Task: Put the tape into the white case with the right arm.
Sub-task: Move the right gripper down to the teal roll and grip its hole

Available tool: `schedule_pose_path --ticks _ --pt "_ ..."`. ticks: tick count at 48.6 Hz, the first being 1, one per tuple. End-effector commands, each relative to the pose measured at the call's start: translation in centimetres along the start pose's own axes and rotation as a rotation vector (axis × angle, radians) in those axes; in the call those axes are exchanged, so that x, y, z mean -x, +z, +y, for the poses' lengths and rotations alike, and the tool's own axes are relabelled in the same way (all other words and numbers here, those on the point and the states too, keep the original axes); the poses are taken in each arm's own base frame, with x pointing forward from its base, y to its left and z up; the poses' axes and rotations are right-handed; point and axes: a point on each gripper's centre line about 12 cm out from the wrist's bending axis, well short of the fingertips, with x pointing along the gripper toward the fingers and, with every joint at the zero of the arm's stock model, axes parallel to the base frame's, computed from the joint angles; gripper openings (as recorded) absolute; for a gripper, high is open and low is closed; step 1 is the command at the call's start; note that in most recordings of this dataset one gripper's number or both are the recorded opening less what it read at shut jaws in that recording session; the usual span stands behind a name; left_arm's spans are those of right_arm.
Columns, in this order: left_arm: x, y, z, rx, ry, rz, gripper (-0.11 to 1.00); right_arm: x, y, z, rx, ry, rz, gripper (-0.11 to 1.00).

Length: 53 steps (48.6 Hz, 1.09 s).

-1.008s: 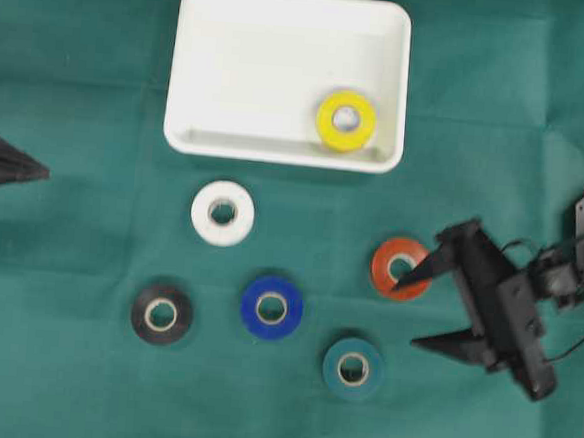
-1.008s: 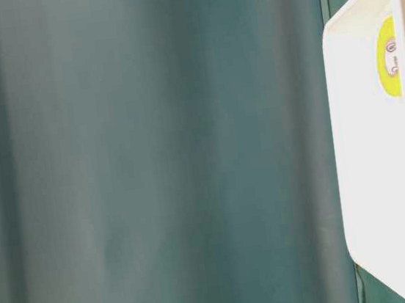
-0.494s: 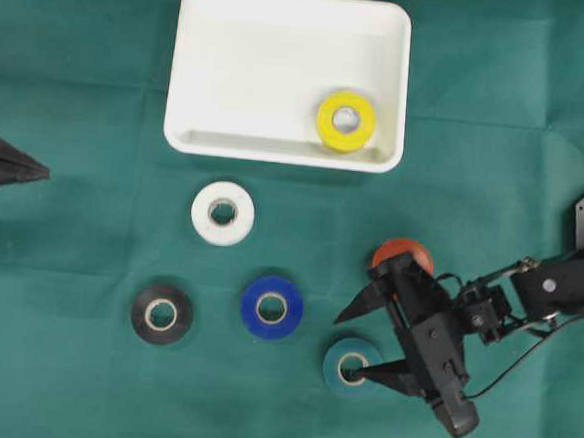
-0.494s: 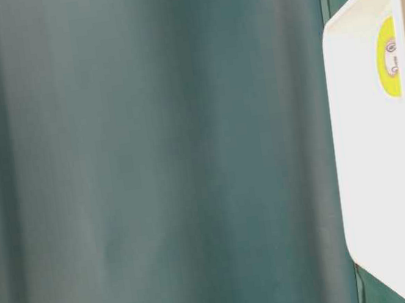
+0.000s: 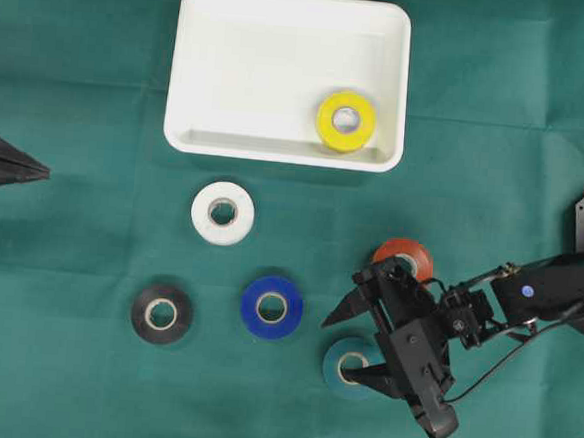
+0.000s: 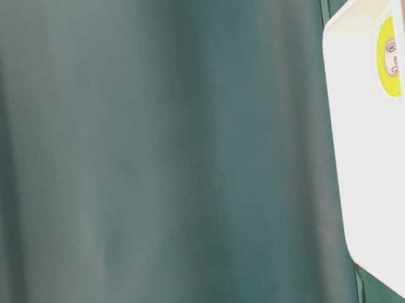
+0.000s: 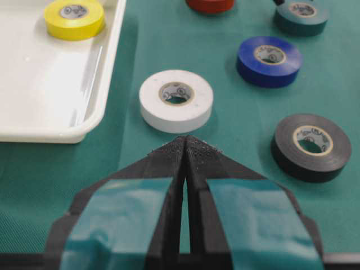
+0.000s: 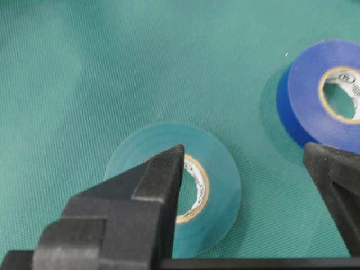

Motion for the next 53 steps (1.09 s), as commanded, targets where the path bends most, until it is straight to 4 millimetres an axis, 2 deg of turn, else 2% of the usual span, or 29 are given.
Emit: schedule_pose_path --ticks 1,21,40,44,49,53 --pt "-0.1 0.4 0.0 0.001 -0.002 -0.011 0.01 -0.2 0.7 0.2 0.005 0.004 -0.02 0.57" --pt "-0.1 0.4 0.0 0.001 -0.002 -0.009 0.01 -1.5 -0.3 -0.5 -0.002 -0.032 0.16 0.57" --pt "-0.1 0.3 0.0 0.001 -0.003 -0.008 0.01 -2.4 -0.3 -0.6 -0.004 -0.034 0.169 0.55" --pt "-0.1 0.3 0.0 0.001 -0.002 -0.008 0.01 -2.5 -0.3 -0.7 -0.002 -0.035 0.171 0.46" --pt "-0.1 0.3 0.0 0.003 -0.002 -0.008 0.01 -2.4 -0.2 -0.7 0.001 -0.037 0.177 0.2" --pt "-0.1 0.3 0.0 0.001 -0.002 -0.008 0.01 -2.4 -0.2 -0.8 0.001 -0.039 0.186 0.08"
